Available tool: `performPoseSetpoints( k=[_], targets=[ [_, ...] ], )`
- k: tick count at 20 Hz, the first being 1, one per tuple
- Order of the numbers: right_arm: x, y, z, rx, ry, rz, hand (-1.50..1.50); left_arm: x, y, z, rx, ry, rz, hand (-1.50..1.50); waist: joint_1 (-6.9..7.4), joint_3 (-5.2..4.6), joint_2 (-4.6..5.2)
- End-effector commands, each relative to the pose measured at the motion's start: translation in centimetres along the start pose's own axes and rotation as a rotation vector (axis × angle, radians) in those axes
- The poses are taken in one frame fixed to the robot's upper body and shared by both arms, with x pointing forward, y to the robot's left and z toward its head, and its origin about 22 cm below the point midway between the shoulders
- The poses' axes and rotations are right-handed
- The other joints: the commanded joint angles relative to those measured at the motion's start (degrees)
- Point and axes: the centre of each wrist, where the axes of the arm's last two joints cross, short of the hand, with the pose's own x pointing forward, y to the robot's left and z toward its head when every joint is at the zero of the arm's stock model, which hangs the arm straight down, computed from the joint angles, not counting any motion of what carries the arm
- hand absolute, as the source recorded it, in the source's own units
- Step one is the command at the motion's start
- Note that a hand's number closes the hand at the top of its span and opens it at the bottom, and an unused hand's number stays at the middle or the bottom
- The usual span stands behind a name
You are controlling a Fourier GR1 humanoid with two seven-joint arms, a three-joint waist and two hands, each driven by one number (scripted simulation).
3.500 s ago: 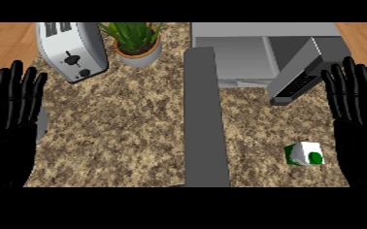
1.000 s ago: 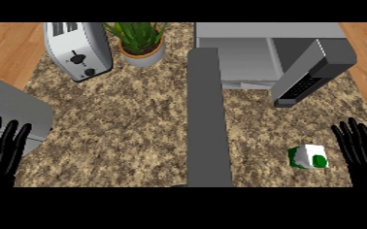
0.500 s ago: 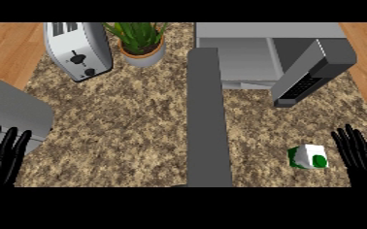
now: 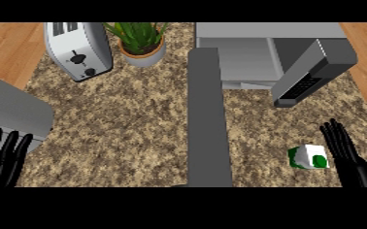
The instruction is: Pick up the milk, place it into the microwave and close the microwave
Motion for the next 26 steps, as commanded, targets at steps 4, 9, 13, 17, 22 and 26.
performPoseSetpoints(
  k=[4,9,13,17,22,26],
  targets=[
    [-3.7,-0.4,-0.7,-0.021,-0.014,0.002,-1.50,-0.2,-0.6,-0.5,-0.012,-0.015,-0.018,-1.50,0.13,0.01,0.05],
    [-4.6,-1.2,-0.4,-0.121,0.023,0.119,-1.50,1.3,0.1,0.9,0.005,0.000,-0.005,-1.50,0.40,0.02,0.03],
    [-5.9,-3.4,1.0,-0.154,0.045,0.157,-1.50,1.7,0.3,0.1,-0.010,0.000,-0.002,-1.50,0.57,0.09,0.15],
    [-6.2,-3.2,1.1,-0.098,0.053,0.051,-1.50,1.1,-0.8,-0.4,-0.005,0.000,-0.005,-1.50,0.43,0.09,0.13],
    [-6.5,-1.0,-0.1,0.181,0.086,-0.176,-1.50,0.6,0.3,-0.1,-0.010,0.020,0.001,-1.50,0.66,0.11,0.00],
    [-6.1,-1.1,-0.1,0.222,0.005,-0.280,1.50,0.3,0.4,-0.3,0.008,0.017,0.002,-1.50,-0.26,0.17,-0.10]
  ],
)
